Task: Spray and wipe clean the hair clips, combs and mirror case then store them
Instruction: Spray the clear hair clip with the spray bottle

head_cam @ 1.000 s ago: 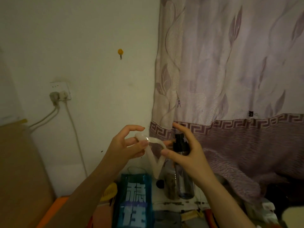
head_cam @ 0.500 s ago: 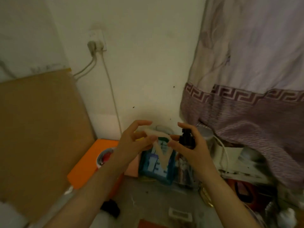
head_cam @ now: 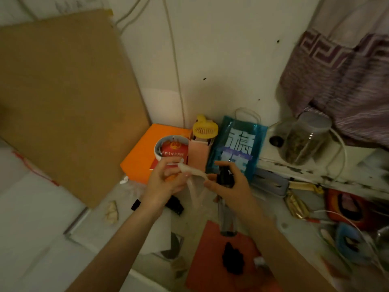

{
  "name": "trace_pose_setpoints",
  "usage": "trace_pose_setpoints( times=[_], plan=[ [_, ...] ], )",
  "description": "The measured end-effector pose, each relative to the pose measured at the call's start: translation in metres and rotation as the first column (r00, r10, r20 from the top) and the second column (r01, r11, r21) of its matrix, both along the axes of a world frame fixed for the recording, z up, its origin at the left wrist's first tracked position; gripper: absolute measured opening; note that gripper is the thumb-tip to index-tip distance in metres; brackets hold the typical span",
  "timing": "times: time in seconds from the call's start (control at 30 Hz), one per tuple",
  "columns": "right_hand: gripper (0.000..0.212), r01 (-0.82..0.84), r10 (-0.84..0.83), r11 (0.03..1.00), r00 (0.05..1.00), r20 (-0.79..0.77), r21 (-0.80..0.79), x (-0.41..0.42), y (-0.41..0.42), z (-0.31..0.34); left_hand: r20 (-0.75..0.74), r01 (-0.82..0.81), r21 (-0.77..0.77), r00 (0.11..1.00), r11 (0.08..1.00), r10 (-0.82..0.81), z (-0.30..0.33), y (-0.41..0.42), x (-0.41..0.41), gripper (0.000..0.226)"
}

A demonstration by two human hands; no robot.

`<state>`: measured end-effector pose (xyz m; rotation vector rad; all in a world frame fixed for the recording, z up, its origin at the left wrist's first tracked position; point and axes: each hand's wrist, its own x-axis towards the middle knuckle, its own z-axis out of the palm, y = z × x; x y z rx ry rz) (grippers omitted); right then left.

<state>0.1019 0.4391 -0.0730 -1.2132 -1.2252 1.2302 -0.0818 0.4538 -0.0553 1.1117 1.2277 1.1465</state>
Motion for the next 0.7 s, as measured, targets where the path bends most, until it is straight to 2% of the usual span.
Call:
trace_pose_setpoints(
  times=[0.27,0.53,0.7],
  plan=[
    [0.054,0.093,-0.093,0.970,0.996,0.010,-0.225,-0.067,0.008,-0.067,-0.055,0.022,-0.123,0.998,0.992,-0.029,-0.074,0.017,-0.063,0.030],
    [0.050,0.248,-0.286,0.861,0.958,-0.020,-0.444,-0.149,-0.004,-0.133,0.012,0.053,-0.395,0.999,0.917,-0.053,-0.152,0.029,-0.131,0.035],
    [0.048,0.319,-0.390,0.782,0.921,-0.021,-0.536,-0.183,-0.012,-0.161,-0.007,0.104,-0.464,0.993,0.880,-0.121,-0.186,0.033,-0.156,0.039]
  ],
)
